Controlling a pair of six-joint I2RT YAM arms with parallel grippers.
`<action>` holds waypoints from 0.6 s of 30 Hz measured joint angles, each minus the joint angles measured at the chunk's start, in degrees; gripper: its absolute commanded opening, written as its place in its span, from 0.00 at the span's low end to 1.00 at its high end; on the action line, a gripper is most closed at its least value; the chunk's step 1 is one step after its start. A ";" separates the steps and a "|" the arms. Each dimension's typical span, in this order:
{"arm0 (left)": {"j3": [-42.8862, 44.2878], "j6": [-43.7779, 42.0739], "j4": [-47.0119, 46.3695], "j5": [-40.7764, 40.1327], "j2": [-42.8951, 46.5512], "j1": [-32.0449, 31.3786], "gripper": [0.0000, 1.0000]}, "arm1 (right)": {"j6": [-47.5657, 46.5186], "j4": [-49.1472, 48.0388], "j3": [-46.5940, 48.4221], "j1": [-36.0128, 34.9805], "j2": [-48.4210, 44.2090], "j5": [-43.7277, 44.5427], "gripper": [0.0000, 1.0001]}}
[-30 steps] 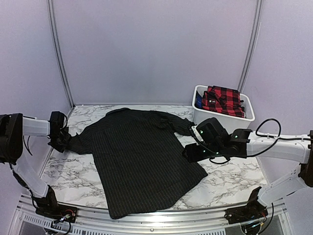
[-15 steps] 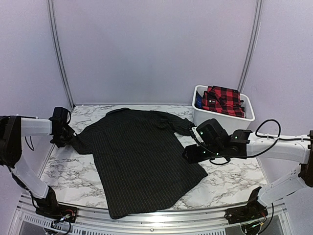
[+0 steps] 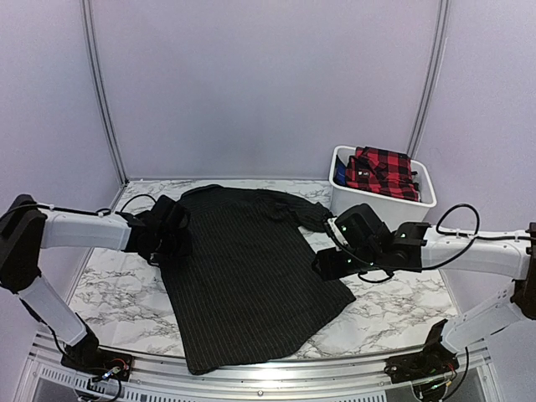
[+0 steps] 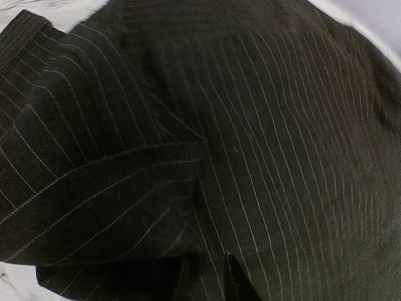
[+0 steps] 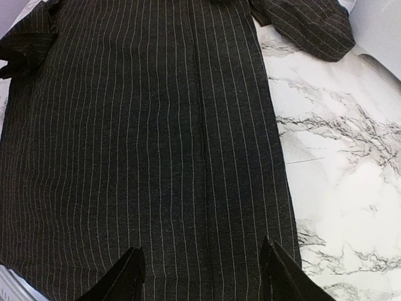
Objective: Fold and stack the long sleeve shirts
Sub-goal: Place the sleeve at the center of the board, then pick up the sleeve from the center of the board.
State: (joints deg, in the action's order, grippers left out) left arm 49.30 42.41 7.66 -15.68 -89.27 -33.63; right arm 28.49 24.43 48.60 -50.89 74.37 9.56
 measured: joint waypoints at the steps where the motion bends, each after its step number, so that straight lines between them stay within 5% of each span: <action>1: 0.00 -0.61 0.33 0.37 -1.20 -1.53 0.47 | 0.00 0.00 0.00 -0.02 0.22 0.00 0.59; 5: -0.09 -1.40 1.64 0.59 -0.85 -3.23 0.64 | -0.02 0.02 0.24 -0.39 1.55 0.02 0.59; 18: 4.81 3.37 8.15 -2.34 11.67 5.60 0.70 | -0.04 0.02 2.75 -2.19 4.57 0.04 0.59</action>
State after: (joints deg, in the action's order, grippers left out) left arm 54.11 45.78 15.81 -18.02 -77.60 -28.03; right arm 28.45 24.45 51.35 -53.08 78.94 9.61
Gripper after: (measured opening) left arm 0.699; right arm 0.587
